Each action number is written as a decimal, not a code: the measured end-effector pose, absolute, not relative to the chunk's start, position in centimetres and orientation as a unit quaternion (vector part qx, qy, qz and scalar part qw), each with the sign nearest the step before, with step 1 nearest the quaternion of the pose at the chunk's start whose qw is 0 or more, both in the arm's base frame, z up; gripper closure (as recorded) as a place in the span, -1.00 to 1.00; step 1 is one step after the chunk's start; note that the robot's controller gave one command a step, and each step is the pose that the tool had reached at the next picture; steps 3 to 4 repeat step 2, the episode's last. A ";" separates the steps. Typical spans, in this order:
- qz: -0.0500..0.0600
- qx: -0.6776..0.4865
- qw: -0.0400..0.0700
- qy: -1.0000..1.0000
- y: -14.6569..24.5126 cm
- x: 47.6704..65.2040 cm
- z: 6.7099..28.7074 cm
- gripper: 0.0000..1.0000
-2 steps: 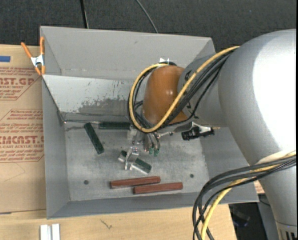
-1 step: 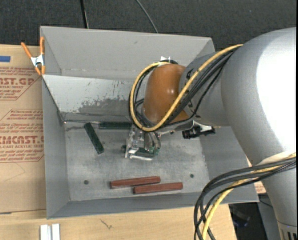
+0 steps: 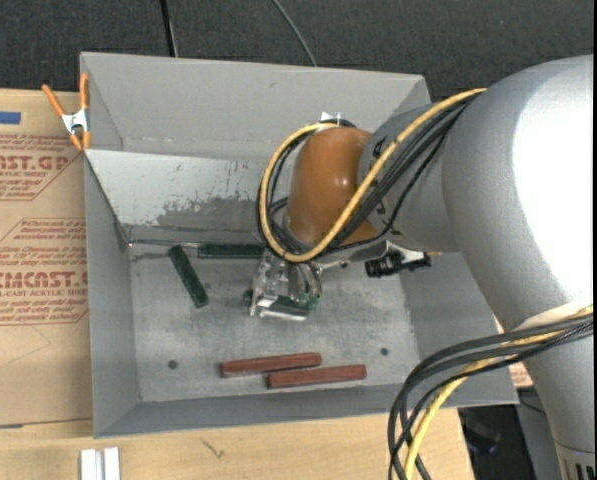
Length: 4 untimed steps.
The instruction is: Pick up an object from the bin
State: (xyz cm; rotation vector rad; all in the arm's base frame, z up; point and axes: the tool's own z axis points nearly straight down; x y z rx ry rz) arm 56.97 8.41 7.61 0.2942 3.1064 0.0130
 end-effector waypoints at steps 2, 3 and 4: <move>0.001 0.094 0.003 0.996 8.4 56.7 9.2 1.00; 0.001 0.094 0.003 0.996 8.4 56.7 9.2 1.00; 0.001 0.094 0.003 0.996 8.4 56.7 9.2 1.00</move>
Offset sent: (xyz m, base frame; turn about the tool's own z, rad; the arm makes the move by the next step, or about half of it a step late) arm -0.0002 0.0000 0.0123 -0.0001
